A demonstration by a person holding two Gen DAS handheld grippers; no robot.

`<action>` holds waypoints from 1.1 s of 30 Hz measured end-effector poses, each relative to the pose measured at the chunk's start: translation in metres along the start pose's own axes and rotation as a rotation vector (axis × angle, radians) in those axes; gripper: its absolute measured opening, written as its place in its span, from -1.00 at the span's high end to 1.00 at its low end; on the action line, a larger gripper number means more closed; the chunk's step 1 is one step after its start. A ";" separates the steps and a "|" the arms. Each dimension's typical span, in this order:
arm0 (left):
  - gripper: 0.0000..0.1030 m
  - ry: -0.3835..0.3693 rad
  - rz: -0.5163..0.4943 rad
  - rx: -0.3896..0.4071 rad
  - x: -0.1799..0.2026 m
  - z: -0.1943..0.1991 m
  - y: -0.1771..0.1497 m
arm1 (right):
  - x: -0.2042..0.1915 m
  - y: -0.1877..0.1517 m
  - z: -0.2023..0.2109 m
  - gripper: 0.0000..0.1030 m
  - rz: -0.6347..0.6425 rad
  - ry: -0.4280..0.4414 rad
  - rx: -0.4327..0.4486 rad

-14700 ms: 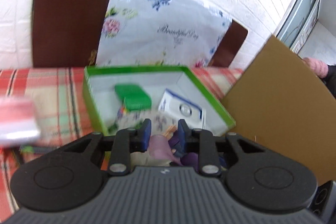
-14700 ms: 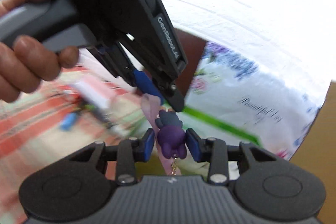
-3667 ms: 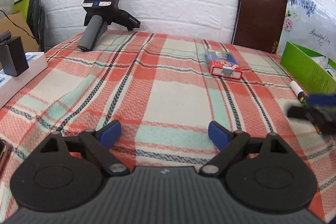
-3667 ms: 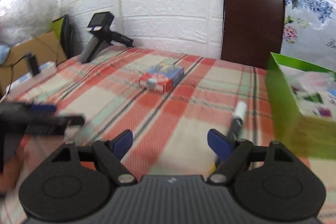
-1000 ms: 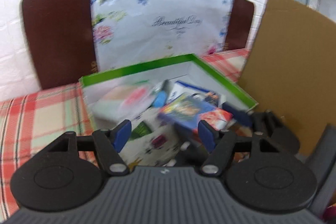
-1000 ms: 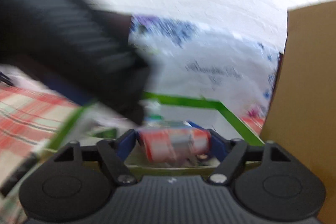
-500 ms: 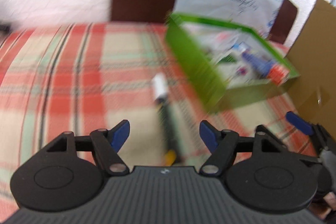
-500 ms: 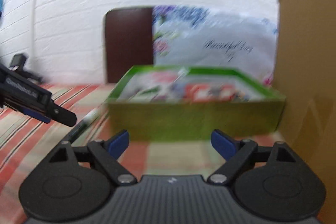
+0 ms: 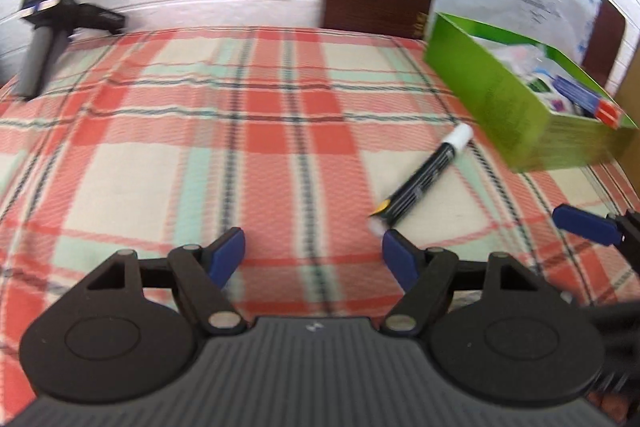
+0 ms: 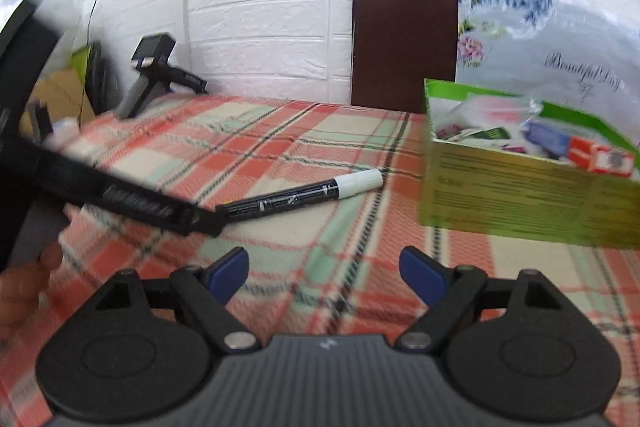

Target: Organize objects

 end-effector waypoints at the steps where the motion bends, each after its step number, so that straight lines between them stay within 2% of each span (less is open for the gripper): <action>1: -0.50 0.007 -0.001 0.004 -0.005 0.002 -0.002 | 0.001 0.003 -0.003 -0.64 -0.032 0.014 -0.005; 3: -0.50 0.023 -0.003 0.012 -0.012 0.007 -0.006 | 0.002 0.013 -0.013 -0.55 -0.082 0.031 -0.020; 7: -0.50 0.039 0.002 0.020 -0.020 0.017 -0.013 | -0.003 0.032 -0.041 -0.53 -0.124 0.043 -0.040; 11: -0.50 0.015 0.016 0.011 -0.024 0.024 -0.017 | -0.012 0.038 -0.081 -0.48 -0.157 0.052 -0.145; 12: -0.50 0.000 0.026 0.009 -0.026 0.025 -0.016 | -0.017 0.037 -0.083 -0.18 -0.116 0.034 -0.128; 15: -0.50 -0.050 0.077 -0.007 -0.033 0.028 -0.014 | -0.039 0.027 -0.075 0.51 0.056 0.045 -0.099; 17: -0.50 -0.079 0.107 -0.025 -0.034 0.028 -0.012 | -0.043 0.018 -0.062 0.65 0.113 0.070 -0.083; 20: -0.48 -0.154 0.137 -0.054 -0.023 0.026 -0.012 | -0.041 0.002 -0.038 0.65 0.136 0.082 -0.064; 23: -0.48 -0.206 0.119 -0.082 -0.002 0.023 -0.013 | -0.036 -0.012 -0.013 0.65 0.128 0.094 -0.063; 27: -0.49 -0.314 0.113 -0.134 0.035 0.014 -0.014 | -0.025 -0.022 0.007 0.65 0.063 0.119 -0.082; 30: -0.50 -0.344 0.105 -0.162 0.060 0.005 -0.013 | -0.016 -0.028 0.017 0.65 -0.031 0.169 -0.102; 32: -0.37 -0.361 0.098 -0.170 0.072 0.000 -0.012 | -0.010 -0.030 0.023 0.65 -0.101 0.207 -0.109; 33: -0.09 -0.368 0.094 -0.177 0.077 -0.002 -0.011 | -0.009 -0.030 0.025 0.65 -0.116 0.216 -0.108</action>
Point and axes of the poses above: each gripper's, at about its wrist camera, not at the fingertips, and z roughly against the way its jaws point, x to its right, y to its top, the point moved 6 cm from there along -z, roughly the way its jaws point, and after that the axes turned 5 degrees about -y, right-handed, at the moved point
